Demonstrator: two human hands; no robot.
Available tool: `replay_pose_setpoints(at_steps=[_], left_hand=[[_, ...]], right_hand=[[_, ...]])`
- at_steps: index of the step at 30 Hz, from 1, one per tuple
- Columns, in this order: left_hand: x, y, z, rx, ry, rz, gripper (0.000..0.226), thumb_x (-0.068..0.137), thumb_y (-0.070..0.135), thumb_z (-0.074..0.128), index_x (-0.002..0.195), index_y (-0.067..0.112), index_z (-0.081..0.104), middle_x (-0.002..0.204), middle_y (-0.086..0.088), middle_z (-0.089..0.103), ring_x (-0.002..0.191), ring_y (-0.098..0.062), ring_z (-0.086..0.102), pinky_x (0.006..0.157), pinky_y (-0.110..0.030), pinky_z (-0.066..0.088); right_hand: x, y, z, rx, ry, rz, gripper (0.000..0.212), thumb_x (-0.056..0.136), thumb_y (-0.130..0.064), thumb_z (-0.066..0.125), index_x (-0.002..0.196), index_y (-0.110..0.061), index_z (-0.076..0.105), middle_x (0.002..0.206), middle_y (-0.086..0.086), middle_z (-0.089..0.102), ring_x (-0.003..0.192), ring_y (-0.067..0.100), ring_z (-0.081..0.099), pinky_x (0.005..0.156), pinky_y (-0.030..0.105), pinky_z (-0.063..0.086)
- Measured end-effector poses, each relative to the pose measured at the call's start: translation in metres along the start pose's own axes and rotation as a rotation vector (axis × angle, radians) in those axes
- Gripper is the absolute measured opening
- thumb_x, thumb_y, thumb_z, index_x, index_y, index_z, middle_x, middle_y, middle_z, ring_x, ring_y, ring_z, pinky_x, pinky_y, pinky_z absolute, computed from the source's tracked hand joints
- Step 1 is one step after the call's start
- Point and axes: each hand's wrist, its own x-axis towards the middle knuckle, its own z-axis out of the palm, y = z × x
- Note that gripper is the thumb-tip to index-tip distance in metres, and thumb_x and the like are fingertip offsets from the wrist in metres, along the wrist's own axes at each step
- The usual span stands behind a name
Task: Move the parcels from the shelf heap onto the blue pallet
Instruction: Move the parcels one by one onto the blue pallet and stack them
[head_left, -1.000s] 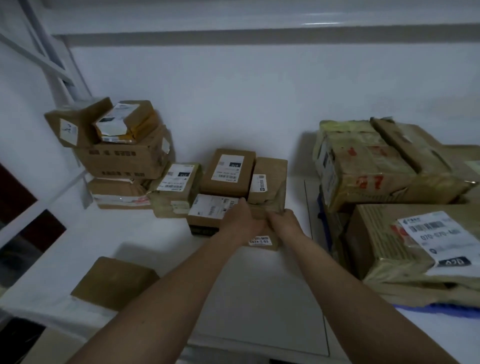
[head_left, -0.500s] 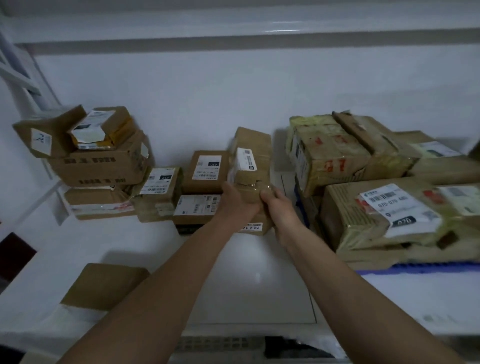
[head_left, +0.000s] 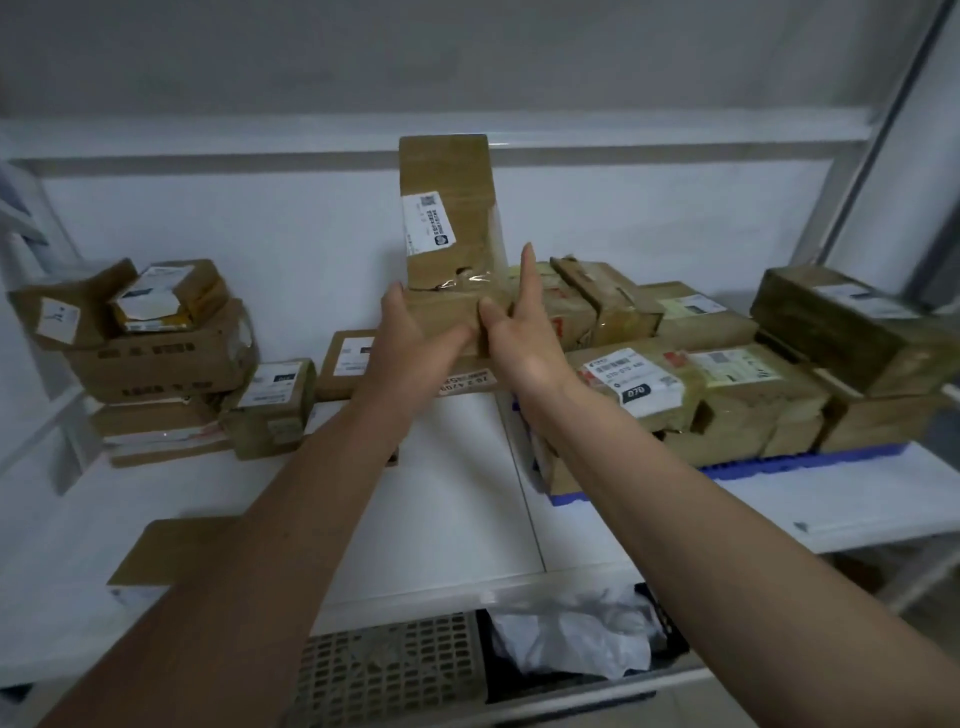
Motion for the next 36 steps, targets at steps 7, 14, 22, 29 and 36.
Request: replay_pose_setpoints(at_steps=[7, 14, 22, 29, 36], left_hand=[[-0.020, 0.034, 0.081, -0.042, -0.200, 0.094, 0.059, 0.080, 0.021, 0.074, 0.127, 0.029, 0.040, 0.107, 0.013, 0.063, 0.098, -0.006, 0.063, 0.080, -0.022, 0.052], [-0.035, 0.074, 0.230, -0.053, -0.423, 0.117, 0.092, 0.072, 0.016, 0.083, 0.139, 0.030, 0.022, 0.109, 0.014, 0.057, 0.088, 0.005, 0.057, 0.061, -0.004, 0.048], [-0.030, 0.096, 0.405, 0.049, -0.522, 0.083, 0.119, 0.073, 0.009, 0.082, 0.152, 0.036, -0.004, 0.142, 0.003, 0.041, 0.119, -0.017, 0.050, 0.099, -0.035, 0.047], [-0.013, 0.088, 0.481, 0.186, -0.517, 0.055, 0.095, 0.077, 0.015, 0.080, 0.152, 0.030, 0.024, 0.137, -0.001, 0.046, 0.107, -0.015, 0.052, 0.075, -0.019, 0.046], [0.002, 0.078, 0.504, 0.333, -0.475, 0.018, 0.098, 0.075, 0.019, 0.080, 0.153, 0.026, 0.021, 0.146, -0.006, 0.040, 0.124, -0.024, 0.046, 0.101, -0.039, 0.044]], right_hand=[[-0.018, -0.009, -0.093, -0.118, 0.159, 0.001, 0.052, 0.101, -0.015, 0.040, 0.151, -0.013, 0.025, 0.146, 0.003, 0.042, 0.131, 0.016, 0.043, 0.110, 0.029, 0.035], [-0.008, 0.009, -0.252, -0.193, 0.273, 0.024, 0.051, 0.101, -0.016, 0.039, 0.150, -0.017, 0.027, 0.140, -0.001, 0.048, 0.124, 0.017, 0.049, 0.105, 0.033, 0.042], [0.031, 0.051, -0.425, -0.230, 0.276, 0.132, 0.047, 0.101, -0.016, 0.041, 0.147, -0.019, 0.036, 0.142, 0.005, 0.048, 0.125, 0.021, 0.050, 0.107, 0.037, 0.042], [0.071, 0.089, -0.496, -0.378, 0.167, 0.235, 0.046, 0.101, -0.020, 0.038, 0.146, -0.013, 0.038, 0.150, 0.008, 0.040, 0.134, 0.024, 0.041, 0.113, 0.039, 0.032], [0.093, 0.113, -0.508, -0.418, 0.122, 0.234, 0.042, 0.103, -0.019, 0.034, 0.143, -0.010, 0.041, 0.145, 0.012, 0.044, 0.130, 0.026, 0.043, 0.098, 0.027, 0.034]])
